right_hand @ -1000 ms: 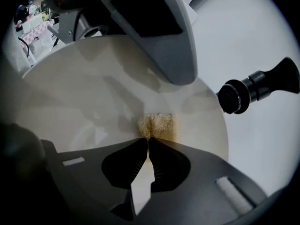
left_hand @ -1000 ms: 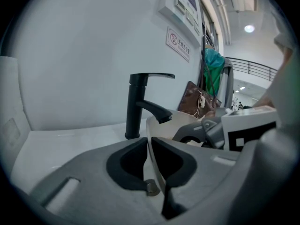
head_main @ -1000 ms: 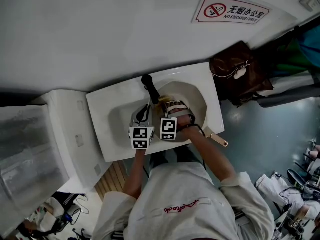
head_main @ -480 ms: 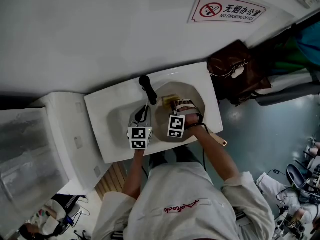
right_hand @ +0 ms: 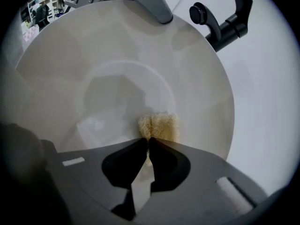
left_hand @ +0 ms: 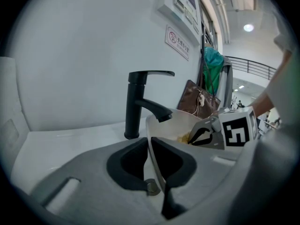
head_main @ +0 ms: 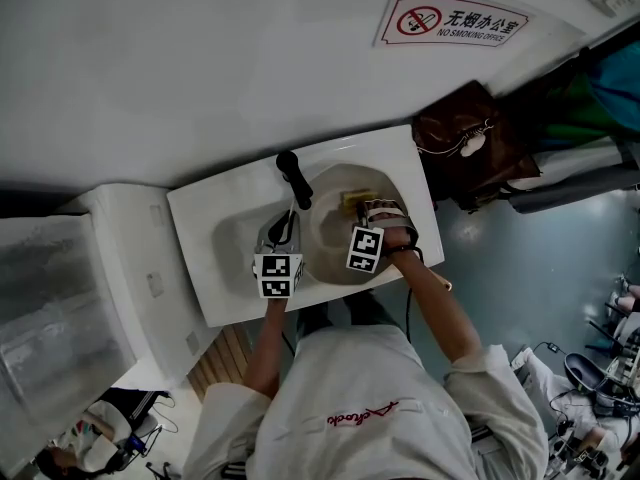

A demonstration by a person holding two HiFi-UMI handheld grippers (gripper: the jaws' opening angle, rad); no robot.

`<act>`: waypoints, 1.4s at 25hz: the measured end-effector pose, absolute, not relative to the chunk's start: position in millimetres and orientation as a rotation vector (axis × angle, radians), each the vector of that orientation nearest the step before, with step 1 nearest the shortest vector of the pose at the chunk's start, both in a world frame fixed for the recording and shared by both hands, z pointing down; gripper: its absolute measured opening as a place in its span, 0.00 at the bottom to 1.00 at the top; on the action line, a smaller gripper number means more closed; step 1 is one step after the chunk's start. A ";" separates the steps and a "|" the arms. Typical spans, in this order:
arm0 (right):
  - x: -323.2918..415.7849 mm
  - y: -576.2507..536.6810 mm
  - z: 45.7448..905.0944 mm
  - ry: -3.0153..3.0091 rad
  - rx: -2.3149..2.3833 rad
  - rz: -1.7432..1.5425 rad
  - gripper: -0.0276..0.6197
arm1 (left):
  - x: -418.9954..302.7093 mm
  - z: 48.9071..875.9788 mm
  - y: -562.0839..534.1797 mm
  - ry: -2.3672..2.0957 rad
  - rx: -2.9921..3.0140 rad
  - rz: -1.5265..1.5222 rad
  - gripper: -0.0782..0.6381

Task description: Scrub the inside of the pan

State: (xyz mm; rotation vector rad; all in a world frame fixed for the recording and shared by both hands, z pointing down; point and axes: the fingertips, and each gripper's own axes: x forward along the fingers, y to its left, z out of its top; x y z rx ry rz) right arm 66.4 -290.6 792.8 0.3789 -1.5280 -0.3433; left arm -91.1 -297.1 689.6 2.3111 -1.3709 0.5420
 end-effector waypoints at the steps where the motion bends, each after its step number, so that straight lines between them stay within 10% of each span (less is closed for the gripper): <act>1: 66.6 -290.5 792.9 -1.527 0.380 -0.344 0.08 | -91.0 689.7 -297.2 -1.370 2.311 0.541 0.14; 35: -15.9 -255.4 783.7 -1.584 0.290 -0.443 0.08 | -91.6 690.0 -296.4 -1.374 2.312 0.555 0.14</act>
